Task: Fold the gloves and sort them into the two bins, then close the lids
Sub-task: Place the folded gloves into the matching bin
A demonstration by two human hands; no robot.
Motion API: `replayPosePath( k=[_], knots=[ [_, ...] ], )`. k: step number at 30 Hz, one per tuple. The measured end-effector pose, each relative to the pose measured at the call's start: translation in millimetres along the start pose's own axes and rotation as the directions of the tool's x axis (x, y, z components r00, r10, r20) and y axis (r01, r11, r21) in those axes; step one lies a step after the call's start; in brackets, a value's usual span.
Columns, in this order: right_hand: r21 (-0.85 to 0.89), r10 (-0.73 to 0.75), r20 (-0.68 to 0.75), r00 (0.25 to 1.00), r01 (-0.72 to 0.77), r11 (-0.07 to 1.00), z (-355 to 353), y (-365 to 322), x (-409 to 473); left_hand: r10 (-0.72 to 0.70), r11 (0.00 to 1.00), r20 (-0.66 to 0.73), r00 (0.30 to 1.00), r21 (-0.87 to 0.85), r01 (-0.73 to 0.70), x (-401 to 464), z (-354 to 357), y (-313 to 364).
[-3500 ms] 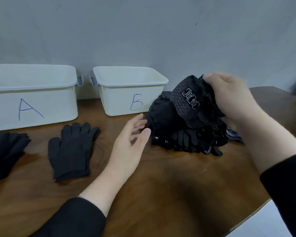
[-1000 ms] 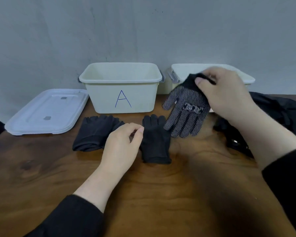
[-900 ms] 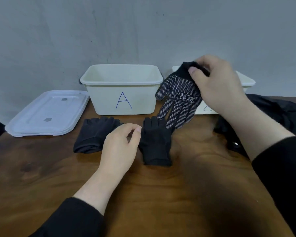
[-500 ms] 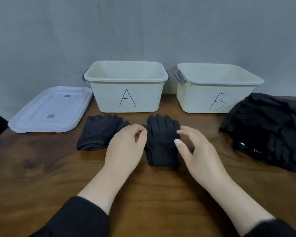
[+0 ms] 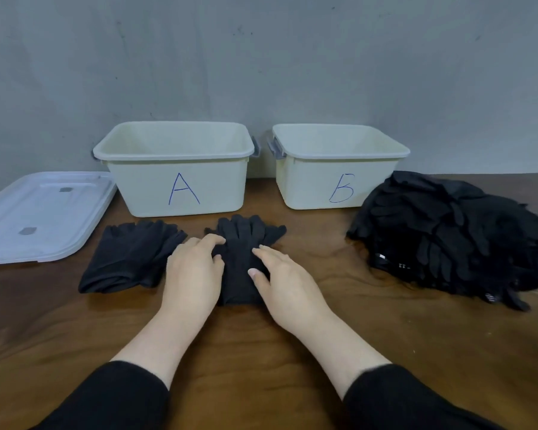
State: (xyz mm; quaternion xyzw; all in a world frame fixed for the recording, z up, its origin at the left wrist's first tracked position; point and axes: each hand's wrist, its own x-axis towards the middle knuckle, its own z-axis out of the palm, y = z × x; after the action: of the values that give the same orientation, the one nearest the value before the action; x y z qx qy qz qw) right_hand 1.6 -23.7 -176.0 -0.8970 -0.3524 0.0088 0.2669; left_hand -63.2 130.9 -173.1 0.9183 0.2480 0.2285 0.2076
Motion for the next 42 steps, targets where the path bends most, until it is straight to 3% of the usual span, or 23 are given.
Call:
replayPosePath(
  k=[3,5,8,10,13,16,20,26,35,39,42],
  knots=[
    [-0.041,-0.034,-0.019,0.999,0.033,0.999,5,0,2,0.079,0.995,-0.155,0.985,0.074,-0.068,-4,-5,-1],
    [0.056,-0.006,-0.082,0.997,0.010,0.998,4,2,1,0.167,0.981,-0.207,0.964,0.130,-0.142,-10,-8,4],
    [0.246,0.097,-0.201,0.975,-0.046,0.968,-8,11,-7,0.276,0.955,-0.089,0.957,0.136,-0.263,-18,-1,10],
    [0.239,0.104,-0.260,0.960,-0.040,0.970,-22,22,-15,0.307,0.939,-0.007,0.952,0.164,-0.302,-20,4,11],
    [0.168,0.085,-0.343,0.936,-0.028,0.985,-50,45,-28,0.323,0.920,-0.057,0.944,0.253,-0.300,-20,2,18],
    [0.070,0.032,-0.428,0.903,-0.002,0.998,-85,74,-40,0.391,0.913,-0.090,0.916,0.162,-0.374,-28,2,48],
    [-0.038,0.028,-0.553,0.833,-0.059,0.998,-139,122,-48,0.514,0.858,0.046,0.857,-0.044,-0.512,-50,28,105],
    [-0.094,0.181,-0.541,0.821,-0.273,0.957,-214,175,-44,0.473,0.871,0.178,0.863,-0.243,-0.427,-51,67,154],
    [-0.156,0.317,-0.360,0.877,-0.392,0.907,-233,212,10,0.437,0.881,0.199,0.877,-0.291,-0.373,-37,79,160],
    [-0.107,0.311,-0.457,0.833,-0.399,0.911,-233,218,19,0.434,0.871,0.182,0.882,-0.336,-0.359,-34,77,154],
    [0.051,0.234,-0.679,0.696,-0.273,0.961,-248,194,17,0.423,0.859,0.142,0.895,-0.376,-0.347,-32,75,153]
  ],
)
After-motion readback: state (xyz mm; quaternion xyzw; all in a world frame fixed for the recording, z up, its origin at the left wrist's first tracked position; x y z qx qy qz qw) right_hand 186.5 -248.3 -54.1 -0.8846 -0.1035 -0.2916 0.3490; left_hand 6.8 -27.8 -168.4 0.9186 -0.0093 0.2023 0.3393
